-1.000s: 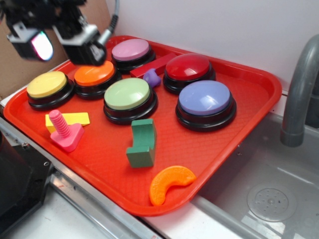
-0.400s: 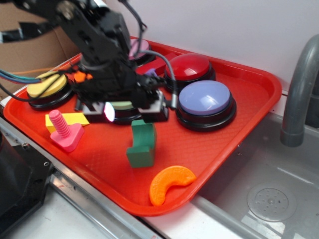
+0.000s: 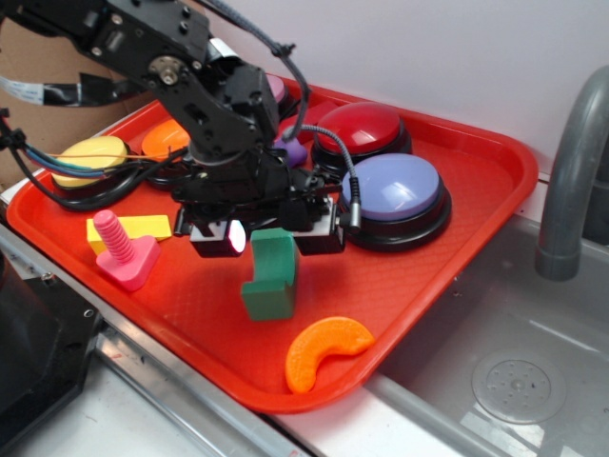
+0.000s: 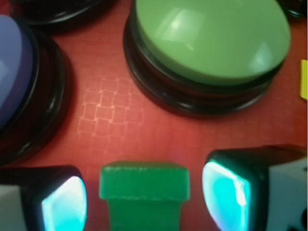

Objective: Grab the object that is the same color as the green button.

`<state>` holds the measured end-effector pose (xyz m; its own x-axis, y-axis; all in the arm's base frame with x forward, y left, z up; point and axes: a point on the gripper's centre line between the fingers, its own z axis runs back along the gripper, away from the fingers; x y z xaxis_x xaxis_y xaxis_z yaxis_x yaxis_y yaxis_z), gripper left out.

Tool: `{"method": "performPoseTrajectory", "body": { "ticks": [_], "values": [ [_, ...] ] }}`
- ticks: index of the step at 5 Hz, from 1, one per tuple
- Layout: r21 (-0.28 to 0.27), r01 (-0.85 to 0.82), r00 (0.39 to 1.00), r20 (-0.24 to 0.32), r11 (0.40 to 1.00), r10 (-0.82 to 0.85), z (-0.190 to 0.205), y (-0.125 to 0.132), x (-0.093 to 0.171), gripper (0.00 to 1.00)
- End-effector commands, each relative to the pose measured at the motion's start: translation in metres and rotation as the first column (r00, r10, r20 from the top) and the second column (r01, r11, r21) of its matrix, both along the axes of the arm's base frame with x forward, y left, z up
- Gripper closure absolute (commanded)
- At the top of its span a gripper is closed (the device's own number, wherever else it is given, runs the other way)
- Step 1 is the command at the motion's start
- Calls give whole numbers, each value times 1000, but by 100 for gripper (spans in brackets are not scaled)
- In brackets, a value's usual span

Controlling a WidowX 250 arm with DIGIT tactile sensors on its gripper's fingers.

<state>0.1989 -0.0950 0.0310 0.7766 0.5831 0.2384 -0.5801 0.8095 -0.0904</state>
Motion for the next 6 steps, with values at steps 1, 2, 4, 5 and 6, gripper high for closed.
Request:
{"method": "performPoseTrajectory", "body": {
  "ticks": [1, 2, 4, 5, 6],
  "values": [
    [-24, 77, 996, -33, 997, -78, 0, 0, 8, 100],
    [-41, 171, 982, -69, 984, -174, 11, 1, 9, 100],
    [-92, 512, 840, -151, 854, -520, 64, -7, 8, 100],
    [-103, 593, 773, -205, 799, -600, 111, 2, -1, 100],
    [-96, 584, 795, -133, 806, -592, 158, 21, -12, 100]
  ]
}}
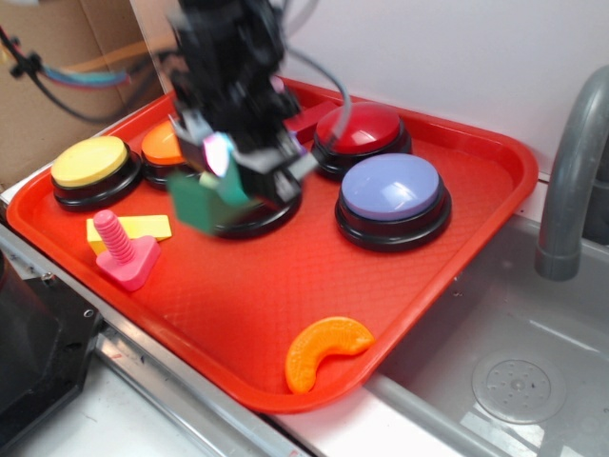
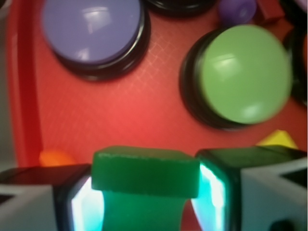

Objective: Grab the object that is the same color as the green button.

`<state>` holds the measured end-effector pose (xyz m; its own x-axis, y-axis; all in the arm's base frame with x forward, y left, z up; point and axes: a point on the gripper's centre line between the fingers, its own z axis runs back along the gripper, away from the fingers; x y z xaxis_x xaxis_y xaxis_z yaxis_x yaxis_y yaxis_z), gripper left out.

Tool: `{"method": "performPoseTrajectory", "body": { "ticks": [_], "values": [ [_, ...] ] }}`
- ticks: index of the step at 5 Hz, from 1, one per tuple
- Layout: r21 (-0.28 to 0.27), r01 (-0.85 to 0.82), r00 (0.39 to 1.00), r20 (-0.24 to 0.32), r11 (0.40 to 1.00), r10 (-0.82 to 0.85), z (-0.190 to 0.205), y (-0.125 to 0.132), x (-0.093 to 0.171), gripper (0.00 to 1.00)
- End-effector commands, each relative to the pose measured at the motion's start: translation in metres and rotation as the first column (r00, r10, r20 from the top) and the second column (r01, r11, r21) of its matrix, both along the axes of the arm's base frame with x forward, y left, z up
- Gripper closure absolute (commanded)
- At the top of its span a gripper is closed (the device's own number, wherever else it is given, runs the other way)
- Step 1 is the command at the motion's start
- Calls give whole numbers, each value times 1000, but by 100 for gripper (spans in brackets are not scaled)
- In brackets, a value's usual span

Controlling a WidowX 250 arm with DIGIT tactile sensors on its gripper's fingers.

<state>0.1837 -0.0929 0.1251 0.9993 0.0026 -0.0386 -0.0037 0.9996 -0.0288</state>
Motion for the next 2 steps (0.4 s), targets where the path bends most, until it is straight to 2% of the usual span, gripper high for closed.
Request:
{"method": "performPoseTrajectory", "body": {
  "ticks": [1, 2],
  "values": [
    [-85, -116, 971, 199, 990, 131, 95, 38, -17, 100],
    [26, -211, 968, 146, 977, 205, 99, 47, -18, 100]
  ]
}}
